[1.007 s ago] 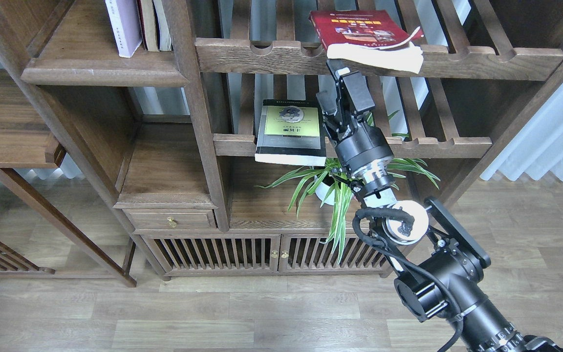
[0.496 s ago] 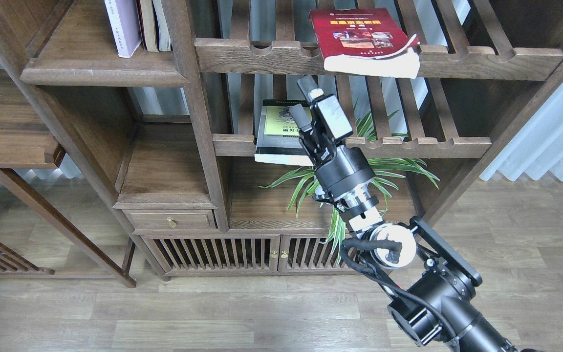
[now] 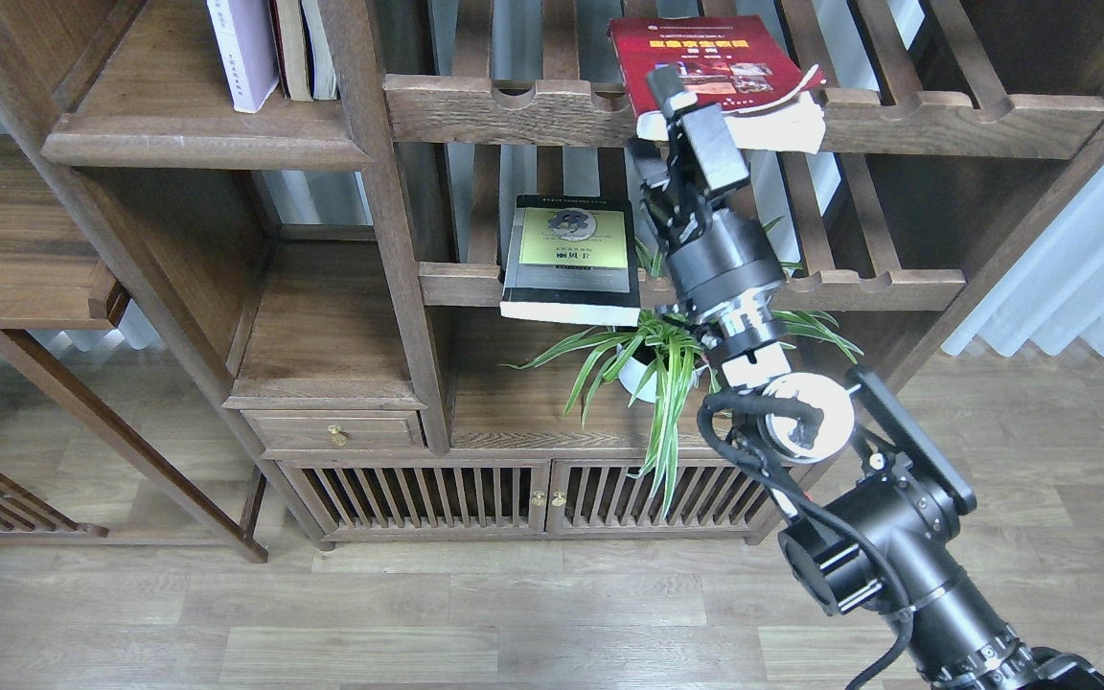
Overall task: Organize books on shelf
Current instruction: 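Grasp the red book on the top shelf with the right gripper and pull it out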
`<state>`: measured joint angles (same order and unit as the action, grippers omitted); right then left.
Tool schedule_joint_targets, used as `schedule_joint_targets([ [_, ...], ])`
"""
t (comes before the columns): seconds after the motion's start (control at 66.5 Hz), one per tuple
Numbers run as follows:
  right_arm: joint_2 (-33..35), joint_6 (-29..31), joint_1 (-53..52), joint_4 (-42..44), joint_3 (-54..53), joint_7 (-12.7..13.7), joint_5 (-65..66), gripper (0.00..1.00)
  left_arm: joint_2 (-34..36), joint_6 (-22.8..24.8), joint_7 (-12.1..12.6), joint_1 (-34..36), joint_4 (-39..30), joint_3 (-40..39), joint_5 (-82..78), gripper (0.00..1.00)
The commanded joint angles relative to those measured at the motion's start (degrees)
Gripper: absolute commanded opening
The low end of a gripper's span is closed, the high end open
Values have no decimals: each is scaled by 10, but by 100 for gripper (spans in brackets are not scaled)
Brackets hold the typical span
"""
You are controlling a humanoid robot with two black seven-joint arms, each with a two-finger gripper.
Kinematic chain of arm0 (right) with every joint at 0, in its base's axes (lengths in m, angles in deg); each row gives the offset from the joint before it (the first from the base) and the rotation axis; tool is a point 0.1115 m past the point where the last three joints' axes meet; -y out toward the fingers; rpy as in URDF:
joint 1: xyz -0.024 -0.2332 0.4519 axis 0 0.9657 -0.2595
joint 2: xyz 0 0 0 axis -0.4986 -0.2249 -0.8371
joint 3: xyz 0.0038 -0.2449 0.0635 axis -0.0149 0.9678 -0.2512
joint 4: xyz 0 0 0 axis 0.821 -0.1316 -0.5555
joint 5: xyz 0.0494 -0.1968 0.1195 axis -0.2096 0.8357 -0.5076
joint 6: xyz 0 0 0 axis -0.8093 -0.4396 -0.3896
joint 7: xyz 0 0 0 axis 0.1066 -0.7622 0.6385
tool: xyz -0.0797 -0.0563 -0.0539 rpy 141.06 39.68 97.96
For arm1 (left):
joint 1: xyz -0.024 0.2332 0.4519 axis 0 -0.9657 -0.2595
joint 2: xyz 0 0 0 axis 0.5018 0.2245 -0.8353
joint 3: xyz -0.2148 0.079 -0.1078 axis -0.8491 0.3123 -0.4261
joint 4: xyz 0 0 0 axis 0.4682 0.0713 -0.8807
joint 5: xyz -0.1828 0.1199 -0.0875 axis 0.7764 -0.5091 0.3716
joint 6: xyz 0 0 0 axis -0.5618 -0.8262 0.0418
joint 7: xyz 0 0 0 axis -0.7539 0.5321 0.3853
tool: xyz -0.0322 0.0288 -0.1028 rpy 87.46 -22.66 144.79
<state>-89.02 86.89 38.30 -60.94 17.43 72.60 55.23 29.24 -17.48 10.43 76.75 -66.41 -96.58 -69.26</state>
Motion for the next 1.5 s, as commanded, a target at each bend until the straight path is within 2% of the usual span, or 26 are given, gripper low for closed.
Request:
schedule_joint_targets([
  [0.0,0,-14,0,1,-9,0,-9,99,1,0,1,0,0,-2,4,100],
  [0.09,0,-19,0,1,-29,0,-29,92,1,0,1,0,0,-7,5,100],
  [0.451,0,-24,7,1,-47,-1,-41,84,0,0,2,0,0,-9,5,100],
  [0.782,0,-38,22,2,-54,-1,-43,59,1,0,1,0,0,-13,5,100],
  [0.797,0,-43,22,2,-54,-1,-42,52,1,0,1,0,0,-13,5,100],
  [0.857,0,-45,22,2,-54,-1,-41,45,1,0,1,0,0,-13,5,100],
  [0.947,0,-45,22,2,-52,-1,-40,27,1,0,1,0,0,-13,5,100],
  [1.143,0,-39,22,15,-52,3,-40,8,0,0,0,-1,0,-13,5,100],
  [1.218,0,-30,24,13,-52,4,-43,7,0,0,0,-1,0,-13,5,100],
  [1.338,0,31,48,-6,-48,9,-54,5,-1,0,0,-2,1,-13,5,100],
  [1.488,0,79,125,-65,-44,12,-61,5,-11,0,0,-3,4,-11,5,100],
])
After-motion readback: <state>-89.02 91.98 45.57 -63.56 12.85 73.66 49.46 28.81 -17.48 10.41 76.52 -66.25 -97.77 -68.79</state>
